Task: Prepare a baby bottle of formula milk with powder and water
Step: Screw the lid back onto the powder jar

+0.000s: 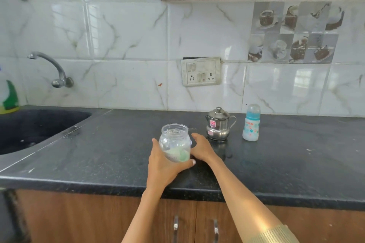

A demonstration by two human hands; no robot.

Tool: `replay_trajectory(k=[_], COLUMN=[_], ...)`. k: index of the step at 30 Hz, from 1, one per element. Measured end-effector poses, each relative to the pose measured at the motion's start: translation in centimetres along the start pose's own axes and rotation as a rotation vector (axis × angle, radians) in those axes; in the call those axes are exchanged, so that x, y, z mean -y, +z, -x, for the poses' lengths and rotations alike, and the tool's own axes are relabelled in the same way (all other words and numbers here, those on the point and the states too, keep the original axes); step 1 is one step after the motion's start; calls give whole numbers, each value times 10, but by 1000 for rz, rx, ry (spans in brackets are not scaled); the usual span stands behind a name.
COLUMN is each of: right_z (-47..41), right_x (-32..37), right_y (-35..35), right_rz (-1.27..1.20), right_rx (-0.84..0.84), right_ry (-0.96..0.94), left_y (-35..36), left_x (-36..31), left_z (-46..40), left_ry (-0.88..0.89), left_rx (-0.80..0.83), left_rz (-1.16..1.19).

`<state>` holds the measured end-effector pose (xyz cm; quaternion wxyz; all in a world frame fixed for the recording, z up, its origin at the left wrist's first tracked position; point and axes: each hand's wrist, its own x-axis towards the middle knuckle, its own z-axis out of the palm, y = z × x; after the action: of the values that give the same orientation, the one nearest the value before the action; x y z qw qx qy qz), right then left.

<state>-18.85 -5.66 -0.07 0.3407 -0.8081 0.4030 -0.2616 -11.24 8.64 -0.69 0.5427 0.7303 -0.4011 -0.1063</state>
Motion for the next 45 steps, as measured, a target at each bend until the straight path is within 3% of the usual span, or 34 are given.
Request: replay_trajectory(k=[8, 14, 23, 32, 45], right_z=[-73, -18, 27, 34, 24], right_x=[-38, 27, 113, 141, 174], right_y=[28, -24, -77, -55, -48], right_rz=[122, 137, 592, 1039, 1178], right_rx=[77, 19, 119, 302, 585], right_ry=[-4, -80, -223, -336, -373], left_y=[0, -3, -8, -9, -8], left_x=[11, 8, -1, -2, 3], left_z=[-2, 3, 11, 14, 9], left_ry=[114, 95, 70, 72, 80], left_rx=[-89, -84, -86, -100, -91], left_rz=[82, 122, 129, 112, 115])
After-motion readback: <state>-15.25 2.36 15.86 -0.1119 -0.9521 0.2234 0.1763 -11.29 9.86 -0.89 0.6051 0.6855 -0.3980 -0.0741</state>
